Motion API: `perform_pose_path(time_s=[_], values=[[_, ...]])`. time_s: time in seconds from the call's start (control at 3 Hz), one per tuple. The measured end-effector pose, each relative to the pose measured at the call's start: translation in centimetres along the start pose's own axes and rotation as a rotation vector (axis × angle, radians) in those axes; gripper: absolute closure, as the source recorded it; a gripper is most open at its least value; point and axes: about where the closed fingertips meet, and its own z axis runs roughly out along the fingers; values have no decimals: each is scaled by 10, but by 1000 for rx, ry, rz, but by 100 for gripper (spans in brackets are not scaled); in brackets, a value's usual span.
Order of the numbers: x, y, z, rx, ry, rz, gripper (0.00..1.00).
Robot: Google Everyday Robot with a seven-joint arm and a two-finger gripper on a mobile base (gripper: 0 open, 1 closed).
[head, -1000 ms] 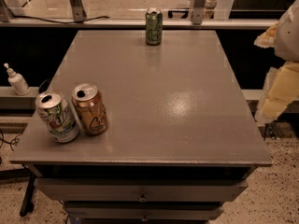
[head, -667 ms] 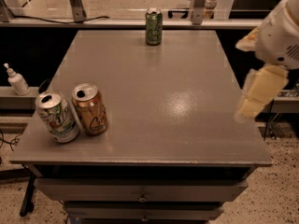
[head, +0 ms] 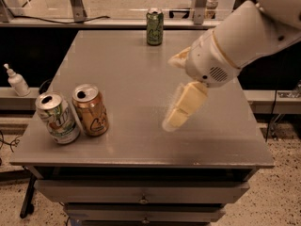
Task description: Knock orange can over
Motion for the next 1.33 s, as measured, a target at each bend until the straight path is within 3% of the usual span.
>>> perform_pose_path(time_s=[0.33,1.33], values=[[-34,9,48,-62,-151,-34,0],[-76,3,128,-146,-458,46,0]])
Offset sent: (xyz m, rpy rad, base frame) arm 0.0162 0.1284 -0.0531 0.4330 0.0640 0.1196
